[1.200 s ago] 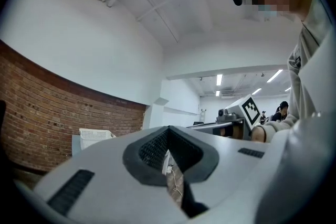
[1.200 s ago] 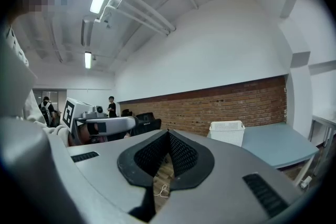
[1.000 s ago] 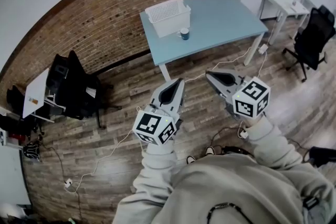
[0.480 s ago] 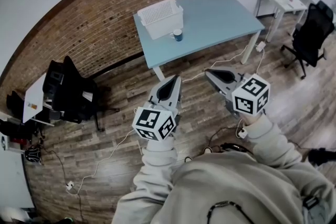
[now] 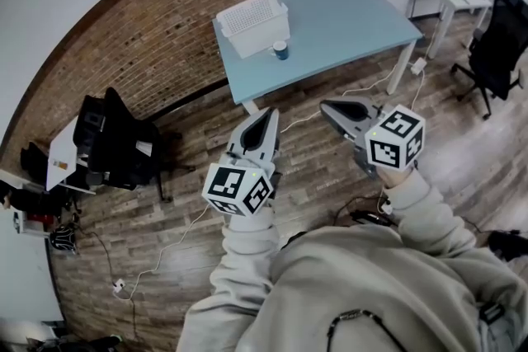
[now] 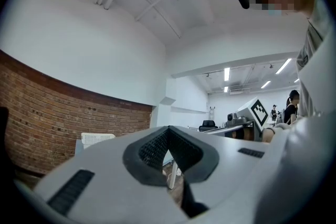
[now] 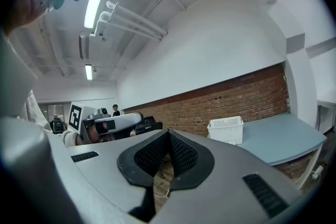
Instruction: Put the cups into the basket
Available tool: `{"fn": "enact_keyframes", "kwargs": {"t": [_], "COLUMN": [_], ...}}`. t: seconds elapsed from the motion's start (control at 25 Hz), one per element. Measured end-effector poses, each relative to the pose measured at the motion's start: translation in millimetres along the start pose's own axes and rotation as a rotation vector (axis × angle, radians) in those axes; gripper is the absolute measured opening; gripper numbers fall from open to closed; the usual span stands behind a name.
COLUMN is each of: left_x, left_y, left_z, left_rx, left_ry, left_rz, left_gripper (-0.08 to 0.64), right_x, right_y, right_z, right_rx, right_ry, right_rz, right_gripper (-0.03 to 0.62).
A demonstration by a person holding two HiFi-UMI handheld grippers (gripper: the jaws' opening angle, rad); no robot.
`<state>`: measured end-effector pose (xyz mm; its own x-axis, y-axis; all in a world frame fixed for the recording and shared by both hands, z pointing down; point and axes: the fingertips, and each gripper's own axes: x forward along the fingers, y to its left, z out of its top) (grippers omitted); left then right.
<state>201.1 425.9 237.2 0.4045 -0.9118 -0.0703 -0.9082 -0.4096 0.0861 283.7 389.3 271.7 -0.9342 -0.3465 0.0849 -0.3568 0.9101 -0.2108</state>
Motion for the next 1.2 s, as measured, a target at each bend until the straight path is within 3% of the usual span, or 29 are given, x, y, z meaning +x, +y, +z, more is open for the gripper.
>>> {"fn": "enact_keyframes", "kwargs": {"t": [0.36, 0.72, 0.96, 1.2], "left_x": [21, 54, 78, 92], "left_y": [17, 59, 106, 173], "left_z": [-4, -8, 6, -8], "left_rx": [-0.011, -0.023, -0.006, -0.074], "left_ry": [-0.006, -0.014, -0.036, -0.027], "left_rz": [-0.005, -0.022, 0.012, 0.046], "left_gripper": [-0.002, -0.002, -0.002, -0.002], "right_x": [13, 49, 84, 143], "right_y": [-28, -59, -83, -104], "right_z": [-1, -5, 12, 13], "right_rx": [0.004, 0.005, -0.039, -0.019], "right_ry": [0.021, 0.041, 0.053, 0.092], "right_rz": [0.026, 0.027, 0.031, 0.049], "right_gripper": [0.008, 0.008, 0.008, 0.008]}}
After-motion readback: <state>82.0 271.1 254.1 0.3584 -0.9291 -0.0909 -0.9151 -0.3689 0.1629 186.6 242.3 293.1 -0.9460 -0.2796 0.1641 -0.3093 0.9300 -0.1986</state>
